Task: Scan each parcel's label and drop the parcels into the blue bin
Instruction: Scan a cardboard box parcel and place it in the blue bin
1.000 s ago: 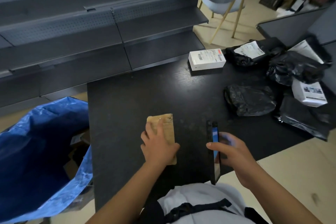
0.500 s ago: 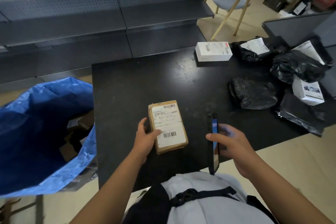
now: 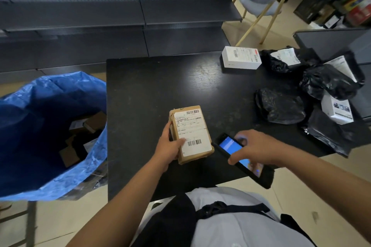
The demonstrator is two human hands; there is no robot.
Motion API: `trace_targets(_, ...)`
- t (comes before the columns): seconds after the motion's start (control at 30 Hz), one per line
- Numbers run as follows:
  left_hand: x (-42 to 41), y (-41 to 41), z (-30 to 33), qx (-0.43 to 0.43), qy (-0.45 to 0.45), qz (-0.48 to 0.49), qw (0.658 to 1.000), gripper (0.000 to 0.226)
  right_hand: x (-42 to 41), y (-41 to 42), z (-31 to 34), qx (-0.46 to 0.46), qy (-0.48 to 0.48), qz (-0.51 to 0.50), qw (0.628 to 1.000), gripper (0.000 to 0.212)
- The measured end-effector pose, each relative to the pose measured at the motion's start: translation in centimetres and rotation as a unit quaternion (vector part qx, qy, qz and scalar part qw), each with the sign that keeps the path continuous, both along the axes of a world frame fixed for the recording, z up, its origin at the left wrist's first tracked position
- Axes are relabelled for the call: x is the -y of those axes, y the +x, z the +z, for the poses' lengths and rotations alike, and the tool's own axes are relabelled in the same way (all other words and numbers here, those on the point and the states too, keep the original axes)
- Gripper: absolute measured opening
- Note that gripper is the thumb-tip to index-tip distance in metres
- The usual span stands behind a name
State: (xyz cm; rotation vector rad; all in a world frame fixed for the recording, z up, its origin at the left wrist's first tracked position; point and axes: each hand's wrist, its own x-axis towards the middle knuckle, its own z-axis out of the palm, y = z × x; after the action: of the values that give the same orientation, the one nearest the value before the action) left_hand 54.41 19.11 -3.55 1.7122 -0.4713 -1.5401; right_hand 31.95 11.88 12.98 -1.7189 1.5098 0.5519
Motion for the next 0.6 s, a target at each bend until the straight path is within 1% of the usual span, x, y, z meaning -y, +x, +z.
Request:
trace_targets(0.1,-0.1,-0.3,0.1,-0.01,-0.005,0.009,1.0,0.08,1.6,0.9,1.3,-0.07,0.018,0.054,0.996,0.056)
trace_targets(0.23,-0.1,-0.5,-0.2,-0.009,-0.014,0.015,1.0,0.08,2.4,3.2,2.2,-0.165,0.041,0.148,0.974,0.051)
trace_targets(0.4,-0.4,-0.8,-0.3,0.009,-0.023,0.015,1.0,0.077,2.5,5.3,2.5,-0.189,0.055,0.17,0.965,0.046)
trace_targets(0.6,-0.4,-0.8,-0.6,0.039,-0.033,0.02,0.998,0.078,2.6,5.7,2.2,-0.208,0.038,0.209,0.955,0.043)
